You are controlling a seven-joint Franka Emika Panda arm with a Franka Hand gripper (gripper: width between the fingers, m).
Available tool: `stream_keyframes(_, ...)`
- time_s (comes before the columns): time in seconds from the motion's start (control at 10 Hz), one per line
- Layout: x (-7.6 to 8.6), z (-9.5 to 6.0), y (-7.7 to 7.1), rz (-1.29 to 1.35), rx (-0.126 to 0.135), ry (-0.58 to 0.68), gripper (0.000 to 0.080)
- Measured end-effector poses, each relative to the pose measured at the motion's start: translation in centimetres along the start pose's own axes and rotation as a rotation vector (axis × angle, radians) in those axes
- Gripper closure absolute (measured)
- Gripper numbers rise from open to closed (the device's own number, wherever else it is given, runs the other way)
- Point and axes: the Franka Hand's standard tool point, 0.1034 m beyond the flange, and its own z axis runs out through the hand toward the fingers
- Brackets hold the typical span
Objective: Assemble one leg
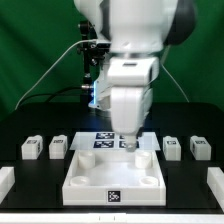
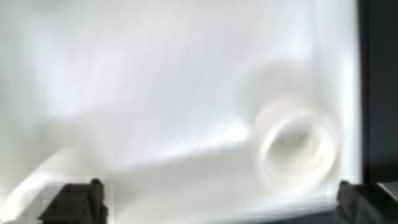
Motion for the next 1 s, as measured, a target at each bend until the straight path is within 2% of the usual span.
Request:
stream_keyframes(0.1, -1.2, 1.1, -0.1, -0.044, -0.009, 0.006, 0.015)
stream_keyframes(0.2, -2.2, 2.4, -0.4, -0.018, -0.003, 0.01, 0.015)
stream_keyframes(0.3, -2.3, 3.1, -0.7, -0.007, 0.009, 0.011, 0.015)
stream_keyframes(0.6, -2.1, 3.7, -0.8, -0.007, 0.008, 0.014, 0.015)
stream_keyframes(0.7, -2.1, 3.7, -0.8, -0.007, 0.008, 0.014, 0.0269)
stream_keyframes(0.8, -2.1, 3.7, -0.9, -0.007, 0.008, 0.014, 0.0269)
stream_keyframes(0.9, -2.2, 3.7, -0.9, -0.007, 0.009, 0.014, 0.0451)
stream_keyframes(1.0, -2.2, 3.7, -0.9, -0.006, 0.009, 0.014, 0.0451)
